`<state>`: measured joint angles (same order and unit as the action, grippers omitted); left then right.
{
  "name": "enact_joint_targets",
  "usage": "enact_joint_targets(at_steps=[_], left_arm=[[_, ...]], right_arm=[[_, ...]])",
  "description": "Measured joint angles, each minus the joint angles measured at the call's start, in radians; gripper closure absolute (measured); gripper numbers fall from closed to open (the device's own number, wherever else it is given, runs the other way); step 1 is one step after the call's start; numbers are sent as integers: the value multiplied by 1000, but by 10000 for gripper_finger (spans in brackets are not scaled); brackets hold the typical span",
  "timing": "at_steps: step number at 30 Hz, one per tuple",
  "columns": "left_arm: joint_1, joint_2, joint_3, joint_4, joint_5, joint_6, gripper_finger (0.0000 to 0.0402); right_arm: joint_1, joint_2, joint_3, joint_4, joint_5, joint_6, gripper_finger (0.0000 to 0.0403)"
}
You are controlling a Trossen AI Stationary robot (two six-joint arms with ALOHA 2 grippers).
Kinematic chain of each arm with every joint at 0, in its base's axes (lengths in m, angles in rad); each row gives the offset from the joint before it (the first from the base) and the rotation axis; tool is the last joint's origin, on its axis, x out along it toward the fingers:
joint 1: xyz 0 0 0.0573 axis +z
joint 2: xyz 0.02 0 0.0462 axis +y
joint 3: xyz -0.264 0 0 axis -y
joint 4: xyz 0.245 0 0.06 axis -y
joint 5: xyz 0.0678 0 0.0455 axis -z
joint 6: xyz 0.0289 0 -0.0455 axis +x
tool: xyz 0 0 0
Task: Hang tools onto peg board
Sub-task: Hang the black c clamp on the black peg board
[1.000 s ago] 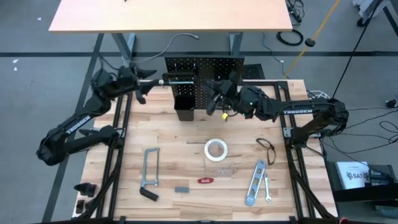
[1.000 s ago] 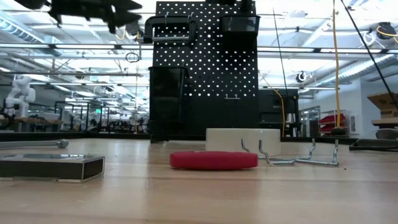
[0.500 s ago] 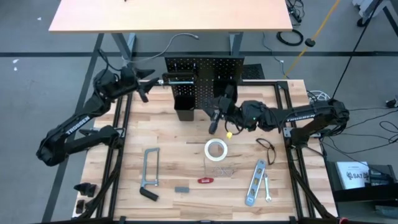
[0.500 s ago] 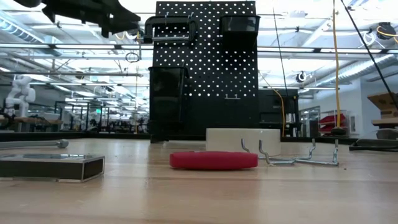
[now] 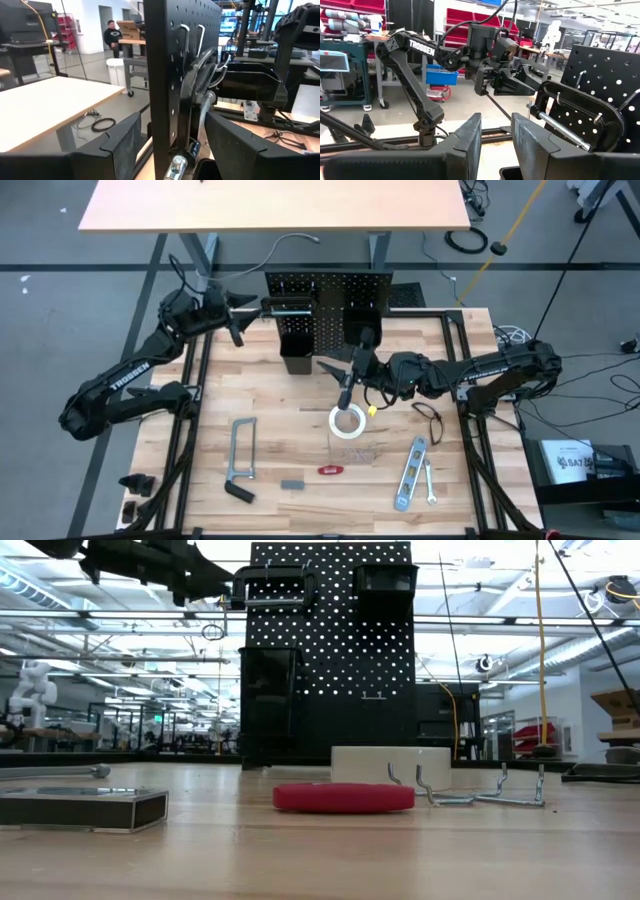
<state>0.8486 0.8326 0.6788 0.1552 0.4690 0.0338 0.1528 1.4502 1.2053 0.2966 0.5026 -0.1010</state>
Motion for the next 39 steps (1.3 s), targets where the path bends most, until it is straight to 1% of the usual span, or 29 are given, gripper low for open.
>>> enact_joint_targets(at_steps=[12,15,19,24,34,36,39], left_arm=[[-84,29,0,94,-9,-9,179],[-93,29,0,99,-27,-9,188],[-93,33,0,99,-33,-8,214],[-93,33,0,99,-55,-19,260],[-93,33,0,110,-53,-28,385],[-93,33,0,123,-53,-27,390],[-93,34,0,141,-53,-28,382]], right_arm=[[7,0,0,-3,0,6,303],[8,0,0,-3,0,6,303],[8,0,0,-3,0,6,303],[8,0,0,-3,0,6,303],[13,1,-1,-3,-1,7,303],[13,1,-1,-3,-1,7,303],[13,1,-1,-3,-1,7,303]])
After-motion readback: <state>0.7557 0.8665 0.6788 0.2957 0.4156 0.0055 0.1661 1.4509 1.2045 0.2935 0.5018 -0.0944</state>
